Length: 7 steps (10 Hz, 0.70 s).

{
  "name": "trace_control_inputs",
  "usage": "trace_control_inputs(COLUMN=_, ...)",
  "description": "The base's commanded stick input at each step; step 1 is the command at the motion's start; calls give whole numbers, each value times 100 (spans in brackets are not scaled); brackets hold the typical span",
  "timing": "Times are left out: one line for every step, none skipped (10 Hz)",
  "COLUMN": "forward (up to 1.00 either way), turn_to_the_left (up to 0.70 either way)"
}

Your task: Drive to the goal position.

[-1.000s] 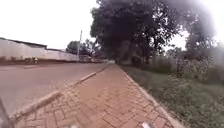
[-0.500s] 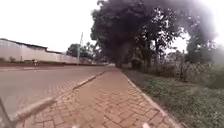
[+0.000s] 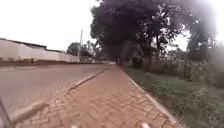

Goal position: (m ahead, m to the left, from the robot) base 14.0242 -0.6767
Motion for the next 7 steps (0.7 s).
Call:
trace_control_inputs(forward=50, turn_to_the_left=0)
trace_control_inputs(forward=50, turn_to_the_left=0)
trace_control_inputs(forward=50, turn_to_the_left=0)
trace_control_inputs(forward=50, turn_to_the_left=0)
trace_control_inputs(forward=50, turn_to_the_left=0)
trace_control_inputs(forward=50, turn_to_the_left=0)
trace_control_inputs(forward=50, turn_to_the_left=0)
